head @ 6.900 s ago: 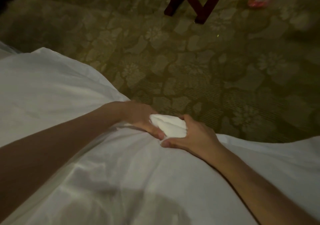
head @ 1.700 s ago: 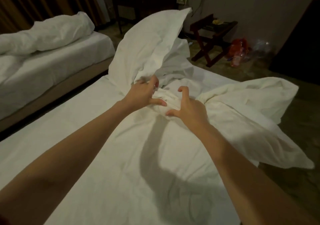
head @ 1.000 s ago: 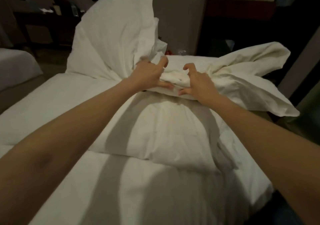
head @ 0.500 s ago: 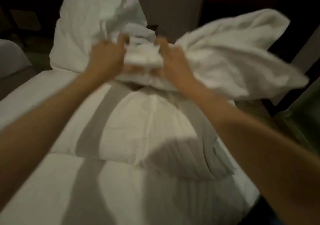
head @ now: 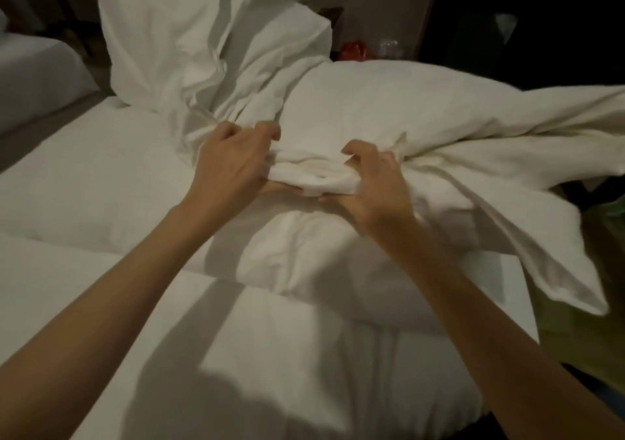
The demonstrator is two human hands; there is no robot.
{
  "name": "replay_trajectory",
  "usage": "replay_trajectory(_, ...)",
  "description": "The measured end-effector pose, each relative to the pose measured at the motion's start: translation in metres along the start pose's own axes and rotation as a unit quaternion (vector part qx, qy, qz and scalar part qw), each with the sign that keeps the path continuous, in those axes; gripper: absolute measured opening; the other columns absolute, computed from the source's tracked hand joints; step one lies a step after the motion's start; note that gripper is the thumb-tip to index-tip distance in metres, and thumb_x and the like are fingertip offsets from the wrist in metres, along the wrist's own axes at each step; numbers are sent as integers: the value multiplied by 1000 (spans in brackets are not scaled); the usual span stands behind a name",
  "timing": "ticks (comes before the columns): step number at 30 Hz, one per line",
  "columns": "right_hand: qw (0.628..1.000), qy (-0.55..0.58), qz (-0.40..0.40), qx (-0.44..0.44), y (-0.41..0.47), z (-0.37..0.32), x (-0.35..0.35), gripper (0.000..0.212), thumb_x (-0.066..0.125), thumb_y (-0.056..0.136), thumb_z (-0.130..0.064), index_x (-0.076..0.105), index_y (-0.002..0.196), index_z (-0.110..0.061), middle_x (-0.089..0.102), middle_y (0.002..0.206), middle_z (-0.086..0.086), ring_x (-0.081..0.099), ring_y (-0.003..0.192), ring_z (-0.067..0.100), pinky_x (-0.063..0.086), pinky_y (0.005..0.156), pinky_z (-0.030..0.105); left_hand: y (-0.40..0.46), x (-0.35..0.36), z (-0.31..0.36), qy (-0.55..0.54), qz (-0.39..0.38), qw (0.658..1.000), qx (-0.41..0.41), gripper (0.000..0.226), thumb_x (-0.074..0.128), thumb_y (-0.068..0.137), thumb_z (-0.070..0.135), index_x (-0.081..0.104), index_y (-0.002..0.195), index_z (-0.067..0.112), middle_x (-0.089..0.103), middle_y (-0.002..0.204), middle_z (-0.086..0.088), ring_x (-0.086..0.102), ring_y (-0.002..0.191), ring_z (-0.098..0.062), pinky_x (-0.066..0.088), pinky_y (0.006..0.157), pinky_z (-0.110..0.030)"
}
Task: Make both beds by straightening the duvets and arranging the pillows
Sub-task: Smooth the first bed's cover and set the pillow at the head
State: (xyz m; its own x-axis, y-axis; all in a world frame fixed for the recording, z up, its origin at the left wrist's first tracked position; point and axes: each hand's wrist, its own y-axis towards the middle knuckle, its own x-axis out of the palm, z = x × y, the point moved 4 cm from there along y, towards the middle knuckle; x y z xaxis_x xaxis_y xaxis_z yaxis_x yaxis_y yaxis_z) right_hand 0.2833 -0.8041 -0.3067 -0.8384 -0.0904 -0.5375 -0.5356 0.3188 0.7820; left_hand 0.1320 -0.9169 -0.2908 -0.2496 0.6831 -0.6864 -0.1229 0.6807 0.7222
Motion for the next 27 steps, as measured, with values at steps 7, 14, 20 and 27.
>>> replay_trajectory(7,997,-20,-74,31,-66,-7,26,82,96,42,-29,45,106,-14,66,74,4,58,72,23,40,68,29,-84,15,25,-18,14,997,-68,66,35,84,76,54,89,12,60,65,-7,49,65,-18,31,70,-30)
replay_trajectory(14,985,-11,-156,76,-60,-2,29,85,68,55,-66,58,110,-3,69,88,8,66,76,28,41,75,26,-96,36,23,16,-110,992,-63,76,28,84,78,65,105,15,63,85,-3,58,78,-26,32,81,-35)
replay_trajectory(20,976,14,-199,82,-15,-18,-10,79,71,69,-59,46,131,-18,63,117,-2,58,108,16,33,87,20,-66,19,23,-87,-109,983,-119,62,18,99,53,69,93,17,60,81,-1,57,80,-26,29,81,-33)
replay_trajectory(27,940,-189,-278,55,31,31,-56,63,40,84,-69,51,130,-29,55,135,-3,45,127,17,14,114,36,-26,22,51,-140,-155,971,-116,59,19,92,50,67,91,16,64,84,-1,57,82,-23,31,73,-31)
